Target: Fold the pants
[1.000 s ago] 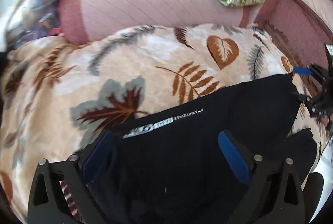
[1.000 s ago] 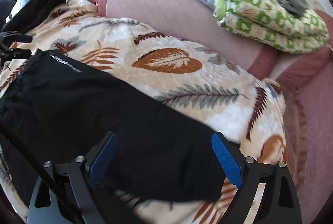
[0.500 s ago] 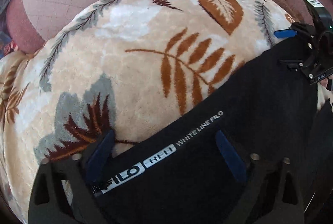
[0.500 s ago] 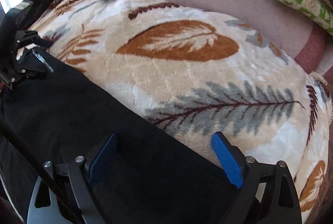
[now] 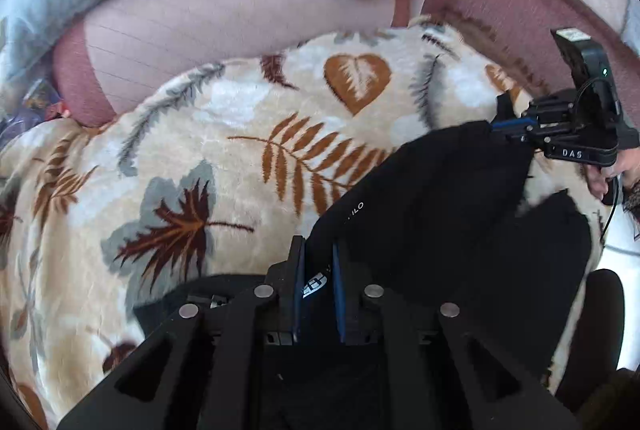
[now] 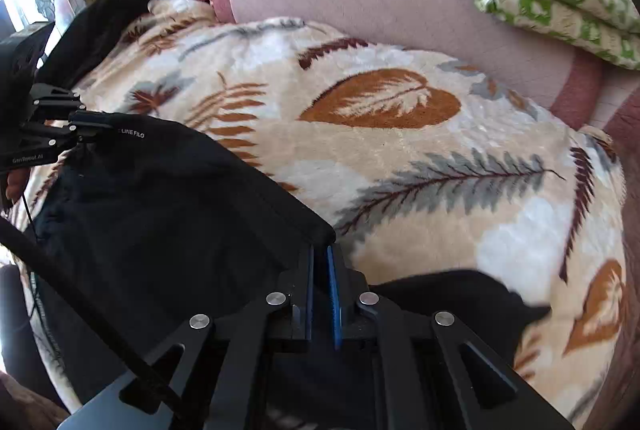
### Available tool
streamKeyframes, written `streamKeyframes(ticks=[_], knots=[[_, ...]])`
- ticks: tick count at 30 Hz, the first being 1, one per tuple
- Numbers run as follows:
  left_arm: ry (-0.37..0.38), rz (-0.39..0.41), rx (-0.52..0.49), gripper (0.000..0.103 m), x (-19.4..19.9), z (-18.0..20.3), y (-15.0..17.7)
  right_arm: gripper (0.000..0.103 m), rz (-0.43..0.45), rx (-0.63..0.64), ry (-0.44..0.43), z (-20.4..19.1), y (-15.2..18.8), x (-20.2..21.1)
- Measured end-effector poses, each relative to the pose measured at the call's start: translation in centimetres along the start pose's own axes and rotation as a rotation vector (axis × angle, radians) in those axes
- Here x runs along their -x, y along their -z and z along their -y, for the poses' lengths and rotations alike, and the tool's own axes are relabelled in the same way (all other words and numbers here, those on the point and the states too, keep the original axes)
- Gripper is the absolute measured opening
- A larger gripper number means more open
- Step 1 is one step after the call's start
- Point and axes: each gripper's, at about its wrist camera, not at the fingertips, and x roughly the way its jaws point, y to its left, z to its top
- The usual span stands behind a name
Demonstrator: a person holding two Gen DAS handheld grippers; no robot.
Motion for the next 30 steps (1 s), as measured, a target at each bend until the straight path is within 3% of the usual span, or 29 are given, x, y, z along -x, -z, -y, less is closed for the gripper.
streamKeyframes(ticks=[6,9,11,14,17,19,21,26,30], knots=[[0.031,0.092,0.091,0.013,7.6,3.0,6.7,0.007,0.070,-0.073,-0.052,-4.4,5.8,7.0],[0.028,0.073,0.157,0.015,8.9,4.7,11.5,0.007,0.069,-0.135,-0.101,-7.3,10.5,8.7],[0.000,0.012,0.202,0.019,8.4,6.0,15.0,0.008,0.047,-0.169,-0.136,-8.8,13.2,8.7],[-0.020,-0.067,0.252,0.020,7.5,7.6,19.2,0.016,-0.001,-0.213,-0.132,-10.2,16.8,8.6],[-0.073,-0.069,0.265,0.020,8.7,8.8,21.5,0.037,0.032,-0.306,-0.110,-9.3,19.7,10.5],[-0.062,-0.045,0.296,0.030,10.1,8.9,22.3,0.058,0.089,-0.368,-0.080,-7.9,21.0,12.6],[-0.070,-0.003,0.331,0.046,11.7,8.7,22.8,0.061,0.141,-0.419,-0.018,-6.3,22.0,14.5],[-0.130,0.048,0.364,0.048,14.3,8.8,22.7,0.065,0.191,-0.502,0.124,-2.4,21.9,15.7],[-0.165,0.061,0.349,0.054,15.1,9.7,21.9,0.070,0.126,-0.517,0.234,0.5,20.5,12.3]])
